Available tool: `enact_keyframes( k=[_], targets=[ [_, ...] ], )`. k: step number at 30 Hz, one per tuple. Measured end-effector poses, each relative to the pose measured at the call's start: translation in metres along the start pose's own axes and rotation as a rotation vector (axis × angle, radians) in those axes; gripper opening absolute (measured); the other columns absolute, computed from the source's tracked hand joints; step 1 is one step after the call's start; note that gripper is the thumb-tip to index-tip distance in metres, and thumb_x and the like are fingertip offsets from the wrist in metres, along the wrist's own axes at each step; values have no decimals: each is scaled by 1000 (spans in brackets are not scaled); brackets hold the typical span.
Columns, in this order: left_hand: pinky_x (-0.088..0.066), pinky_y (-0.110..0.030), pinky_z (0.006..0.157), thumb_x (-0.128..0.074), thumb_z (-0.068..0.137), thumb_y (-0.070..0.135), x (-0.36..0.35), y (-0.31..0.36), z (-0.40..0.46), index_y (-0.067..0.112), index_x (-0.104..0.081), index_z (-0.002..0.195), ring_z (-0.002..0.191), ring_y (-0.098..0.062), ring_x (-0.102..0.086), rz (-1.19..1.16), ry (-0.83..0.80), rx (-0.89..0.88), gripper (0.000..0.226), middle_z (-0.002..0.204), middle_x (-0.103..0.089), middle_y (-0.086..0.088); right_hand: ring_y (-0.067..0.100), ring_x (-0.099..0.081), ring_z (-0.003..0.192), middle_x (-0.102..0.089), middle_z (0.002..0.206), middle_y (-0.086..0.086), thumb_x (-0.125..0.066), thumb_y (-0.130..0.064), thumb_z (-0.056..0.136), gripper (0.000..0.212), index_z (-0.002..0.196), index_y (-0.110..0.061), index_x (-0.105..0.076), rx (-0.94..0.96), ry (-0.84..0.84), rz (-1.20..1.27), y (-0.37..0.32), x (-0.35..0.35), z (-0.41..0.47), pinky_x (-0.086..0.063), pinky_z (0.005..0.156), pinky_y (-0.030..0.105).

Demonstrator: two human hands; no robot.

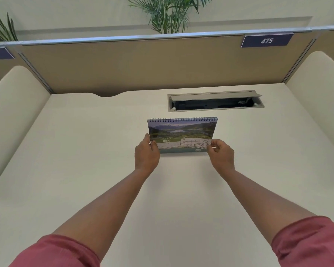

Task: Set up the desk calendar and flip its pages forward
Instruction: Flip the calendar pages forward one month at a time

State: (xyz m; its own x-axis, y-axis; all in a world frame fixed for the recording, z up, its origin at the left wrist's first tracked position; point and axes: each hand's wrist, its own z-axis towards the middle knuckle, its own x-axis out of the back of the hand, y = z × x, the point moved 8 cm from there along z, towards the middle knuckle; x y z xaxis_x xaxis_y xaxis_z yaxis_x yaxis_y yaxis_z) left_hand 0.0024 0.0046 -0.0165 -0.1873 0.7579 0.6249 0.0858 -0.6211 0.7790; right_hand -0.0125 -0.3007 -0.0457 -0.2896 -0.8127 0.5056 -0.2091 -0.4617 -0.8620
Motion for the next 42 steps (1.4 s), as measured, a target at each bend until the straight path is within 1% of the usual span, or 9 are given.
enact_keyframes(
  k=[5, 11, 17, 21, 26, 30, 33, 39, 42],
  targets=[
    [-57, -37, 80, -66, 97, 29, 8, -2, -8, 14, -59, 115, 91, -20, -70, -141, 83, 60, 24, 108, -68, 2, 9, -61, 72, -67, 80, -6, -72, -20, 92, 7, 91, -16, -66, 29, 26, -21, 0, 2, -3, -48, 68, 25],
    [-50, -31, 69, -79, 87, 28, 18, -11, -1, 13, -64, 81, 75, -19, -60, -173, 106, 102, 23, 81, -66, -3, 15, -44, 60, -56, 64, 1, -77, -24, 88, 31, 71, -7, -57, 18, -28, 3, 3, 2, 2, -38, 58, 29],
    [-57, -37, 66, -76, 90, 27, 14, -14, 4, 12, -67, 75, 75, -25, -69, -187, 44, 124, 23, 74, -71, -4, 25, -58, 69, -71, 80, 21, -75, -29, 90, 31, 77, -2, -70, -20, -103, 52, 12, 2, 9, -53, 66, 41],
    [-55, -32, 66, -71, 94, 23, 15, -10, 3, 15, -70, 83, 71, -18, -66, -180, 46, 101, 13, 73, -71, -2, 17, -60, 69, -76, 86, 9, -61, -30, 100, 26, 93, -11, -78, -86, -124, 198, 16, 2, 6, -51, 63, 32],
    [-48, -29, 60, -70, 95, 24, 19, -9, 0, 19, -58, 91, 67, -17, -65, -223, 84, 113, 13, 66, -69, -1, 23, -70, 79, -75, 100, 9, -43, -19, 106, 21, 116, -19, -61, -118, -123, 162, 22, -1, 11, -59, 72, 34],
    [-52, -27, 60, -70, 95, 23, 20, -6, 2, 15, -58, 84, 74, -16, -66, -203, 83, 82, 18, 83, -68, 0, 20, -70, 82, -77, 97, 3, -44, -8, 101, 42, 133, -29, -61, -81, -161, 104, 17, -4, 20, -59, 80, 36],
    [-51, -26, 64, -69, 94, 22, 25, -4, 1, 13, -60, 83, 78, -14, -62, -204, 112, 48, 17, 92, -61, 1, 19, -66, 77, -77, 89, 5, -48, -3, 93, 48, 124, -32, -71, -57, -149, 62, 14, -1, 22, -56, 80, 41],
    [-38, -24, 49, -43, 73, 12, 19, 10, 6, -1, -58, 60, 51, -20, -51, -645, -93, 215, 24, 57, -55, -10, 22, -73, 84, -78, 89, -5, -55, -4, 95, 29, 103, -22, -77, -84, -162, 73, 15, -1, 26, -61, 79, 41],
    [-51, -31, 58, -46, 80, 3, 22, 20, 18, 10, -76, 64, 59, -27, -67, -787, -209, 272, 35, 64, -71, -9, 23, -74, 80, -78, 88, 1, -68, -14, 85, 15, 96, -18, -78, -115, -210, 177, 13, 2, 24, -61, 73, 41]
  ],
)
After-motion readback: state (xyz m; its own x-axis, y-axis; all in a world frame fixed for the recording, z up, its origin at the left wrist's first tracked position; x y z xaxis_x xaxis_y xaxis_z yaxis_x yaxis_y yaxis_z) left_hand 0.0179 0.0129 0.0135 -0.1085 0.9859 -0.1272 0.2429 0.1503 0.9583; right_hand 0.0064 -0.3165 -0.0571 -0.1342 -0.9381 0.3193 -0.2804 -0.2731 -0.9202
